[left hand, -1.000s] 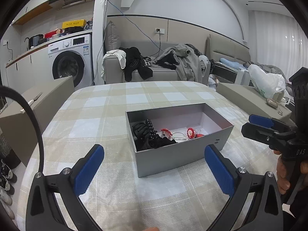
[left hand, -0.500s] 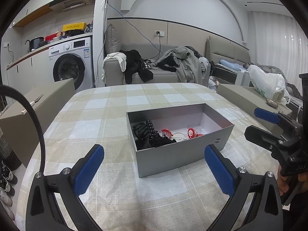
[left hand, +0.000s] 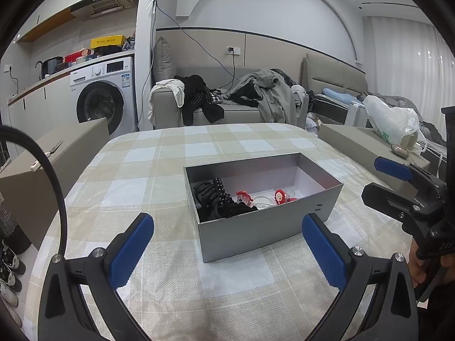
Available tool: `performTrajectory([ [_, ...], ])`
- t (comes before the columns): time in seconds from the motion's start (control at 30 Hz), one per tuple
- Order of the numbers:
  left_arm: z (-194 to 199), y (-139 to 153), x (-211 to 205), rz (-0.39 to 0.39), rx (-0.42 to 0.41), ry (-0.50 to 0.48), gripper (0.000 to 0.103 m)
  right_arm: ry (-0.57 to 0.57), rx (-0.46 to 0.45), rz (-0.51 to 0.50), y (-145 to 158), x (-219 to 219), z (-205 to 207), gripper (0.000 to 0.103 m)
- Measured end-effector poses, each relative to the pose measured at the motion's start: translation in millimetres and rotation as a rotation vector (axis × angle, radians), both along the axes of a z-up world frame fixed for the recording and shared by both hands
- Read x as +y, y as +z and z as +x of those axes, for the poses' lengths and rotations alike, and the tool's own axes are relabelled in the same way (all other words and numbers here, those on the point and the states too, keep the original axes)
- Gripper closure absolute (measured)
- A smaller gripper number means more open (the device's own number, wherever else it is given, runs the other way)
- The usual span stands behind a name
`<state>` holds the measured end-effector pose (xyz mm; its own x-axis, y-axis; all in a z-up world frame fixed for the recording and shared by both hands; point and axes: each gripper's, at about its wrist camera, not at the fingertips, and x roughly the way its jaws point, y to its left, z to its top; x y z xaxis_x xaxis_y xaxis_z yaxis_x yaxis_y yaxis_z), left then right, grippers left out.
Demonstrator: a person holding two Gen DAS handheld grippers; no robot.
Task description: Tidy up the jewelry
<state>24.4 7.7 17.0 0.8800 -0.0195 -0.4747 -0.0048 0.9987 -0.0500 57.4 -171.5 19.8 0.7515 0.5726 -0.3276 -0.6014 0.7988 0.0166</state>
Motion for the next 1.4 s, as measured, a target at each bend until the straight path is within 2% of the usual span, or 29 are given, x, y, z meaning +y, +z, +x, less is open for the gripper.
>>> performTrajectory([
  [1.4,-0.8,1.3,0.3,-0.006,-0.001,-0.001,0.001,0.003,-0.012,-0.003,0.7,0.7,-4.0,0.0],
])
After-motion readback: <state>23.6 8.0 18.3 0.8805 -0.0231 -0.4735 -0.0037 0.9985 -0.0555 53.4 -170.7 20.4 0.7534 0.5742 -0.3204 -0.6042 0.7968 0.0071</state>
